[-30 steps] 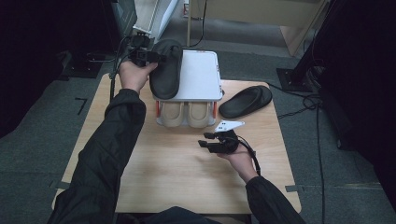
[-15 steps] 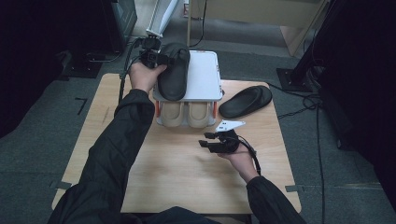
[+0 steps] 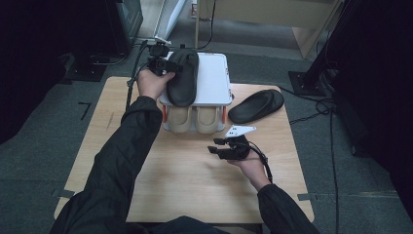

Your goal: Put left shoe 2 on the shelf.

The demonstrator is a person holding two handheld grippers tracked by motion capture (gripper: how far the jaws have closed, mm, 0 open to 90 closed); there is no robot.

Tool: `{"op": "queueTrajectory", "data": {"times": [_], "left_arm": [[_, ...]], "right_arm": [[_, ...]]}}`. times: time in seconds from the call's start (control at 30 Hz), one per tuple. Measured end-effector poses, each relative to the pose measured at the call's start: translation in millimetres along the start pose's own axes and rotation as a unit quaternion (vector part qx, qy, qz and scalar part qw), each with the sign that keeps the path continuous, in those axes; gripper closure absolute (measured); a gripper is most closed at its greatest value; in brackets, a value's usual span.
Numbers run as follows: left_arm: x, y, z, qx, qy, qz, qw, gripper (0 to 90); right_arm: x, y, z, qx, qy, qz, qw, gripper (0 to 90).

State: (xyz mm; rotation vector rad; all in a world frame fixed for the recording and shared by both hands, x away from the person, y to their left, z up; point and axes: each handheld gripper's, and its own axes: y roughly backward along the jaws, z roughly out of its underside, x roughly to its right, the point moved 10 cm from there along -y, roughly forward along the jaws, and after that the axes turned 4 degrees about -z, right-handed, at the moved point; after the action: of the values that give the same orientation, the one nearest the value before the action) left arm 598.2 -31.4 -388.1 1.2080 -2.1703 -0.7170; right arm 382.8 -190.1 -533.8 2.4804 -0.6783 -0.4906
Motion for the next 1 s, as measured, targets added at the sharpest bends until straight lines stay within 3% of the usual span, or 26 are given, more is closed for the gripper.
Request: {"op": "queueTrajectory", "data": {"times": [0.2, 0.47, 0.57, 0.63, 0.73, 1.0], "left_arm": [[-4.4, 5.6, 1.2, -0.009, -0.014, 0.003, 0.9999, 57.1], [-9.9, 26.6, -1.1, -0.001, -0.023, 0.013, 0.9997, 48.6], [-9.4, 34.2, 1.1, -0.006, -0.031, 0.032, 0.9990, 44.0], [-11.4, 40.0, 2.6, -0.002, -0.044, 0.027, 0.9987, 42.2], [-15.1, 49.5, 3.6, 0.008, -0.035, 0.034, 0.9988, 41.5], [-28.6, 66.1, 15.4, 0.017, -0.042, 0.024, 0.9987, 40.7]], "right_arm": [[1.5, 1.3, -1.0, 0.003, -0.002, 0.003, 1.0000, 54.7], [9.9, 8.2, -2.5, 0.007, -0.016, 0.013, 0.9998, 54.3], [16.1, 12.8, -2.8, 0.011, -0.020, 0.022, 0.9995, 54.4], [20.5, 15.6, -2.8, 0.014, -0.023, 0.028, 0.9992, 54.5], [25.6, 18.4, -1.6, 0.015, -0.029, 0.033, 0.9989, 54.7], [36.6, 21.8, 1.1, 0.012, -0.038, 0.049, 0.9980, 56.1]]}}
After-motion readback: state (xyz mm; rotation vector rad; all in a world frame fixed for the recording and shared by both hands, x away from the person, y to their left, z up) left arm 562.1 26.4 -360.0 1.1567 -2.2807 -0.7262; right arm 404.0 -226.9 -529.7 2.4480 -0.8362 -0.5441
